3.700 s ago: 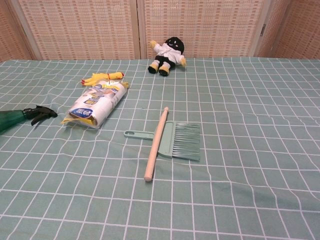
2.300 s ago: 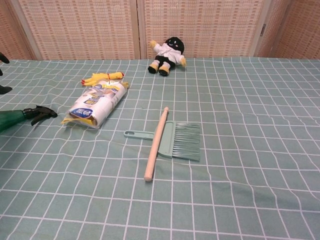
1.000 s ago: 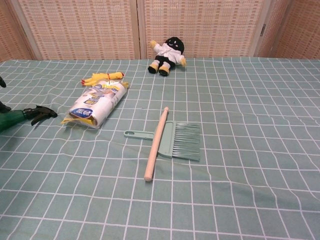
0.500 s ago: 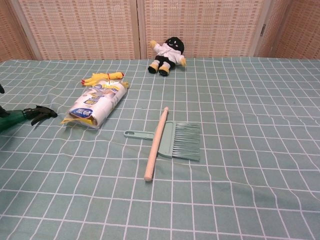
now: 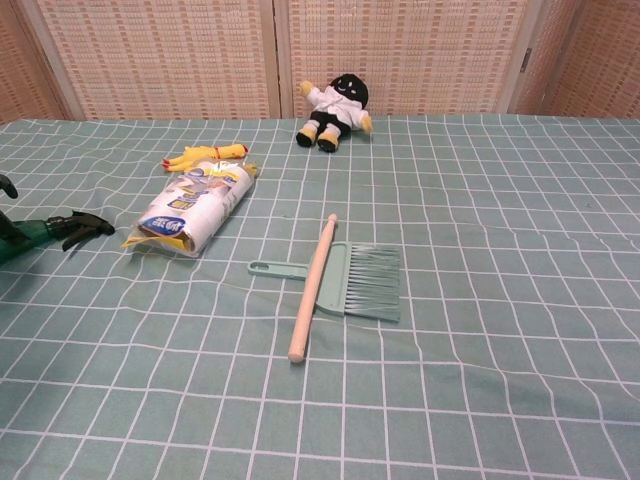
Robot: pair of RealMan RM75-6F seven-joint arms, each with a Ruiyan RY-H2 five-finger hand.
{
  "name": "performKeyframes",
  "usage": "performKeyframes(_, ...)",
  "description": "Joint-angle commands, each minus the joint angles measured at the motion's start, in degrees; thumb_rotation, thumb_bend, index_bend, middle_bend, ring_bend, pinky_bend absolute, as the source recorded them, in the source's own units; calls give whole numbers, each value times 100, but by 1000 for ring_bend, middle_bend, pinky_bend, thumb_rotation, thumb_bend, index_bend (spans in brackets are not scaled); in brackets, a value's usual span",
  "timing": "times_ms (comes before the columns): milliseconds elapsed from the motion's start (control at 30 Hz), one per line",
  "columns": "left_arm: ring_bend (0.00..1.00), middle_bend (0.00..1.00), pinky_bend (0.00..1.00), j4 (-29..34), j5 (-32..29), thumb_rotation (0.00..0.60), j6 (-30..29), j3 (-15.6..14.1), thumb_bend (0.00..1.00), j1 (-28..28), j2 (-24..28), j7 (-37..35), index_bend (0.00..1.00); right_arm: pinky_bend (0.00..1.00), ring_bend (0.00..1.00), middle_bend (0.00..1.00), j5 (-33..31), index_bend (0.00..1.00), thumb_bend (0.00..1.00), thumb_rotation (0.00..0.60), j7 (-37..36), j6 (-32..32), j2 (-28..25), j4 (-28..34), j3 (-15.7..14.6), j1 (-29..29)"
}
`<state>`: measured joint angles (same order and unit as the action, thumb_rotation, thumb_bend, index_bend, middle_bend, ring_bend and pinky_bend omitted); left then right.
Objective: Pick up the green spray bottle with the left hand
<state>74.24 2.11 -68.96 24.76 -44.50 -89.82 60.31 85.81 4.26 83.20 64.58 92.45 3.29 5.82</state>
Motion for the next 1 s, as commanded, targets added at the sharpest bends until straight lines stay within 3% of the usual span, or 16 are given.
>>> performKeyframes(33,199,263,183,-124,-78,600,18,-5,263,-38,-57,45,121,41,29,94,4,230,0,600,-15,15,4,-10,1,-8)
performKeyframes(300,215,328,193,-410,-225,600,124,24,275,-80,-161,90,130,41,29,94,-11,230,0,600,-27,37,9,-27,4,-30)
performKeyframes(767,286,480,227,-454,38,600,91,2,300,-48,-156,-97,172,41,29,94,8,230,0,600,-63,54,8,-42,4,-43)
performKeyframes(1000,325,543,242,-14,746,600,-128,0,302,-5,155,-469,203,41,29,94,9,229,0,600,-83,46,3,-42,6,-42)
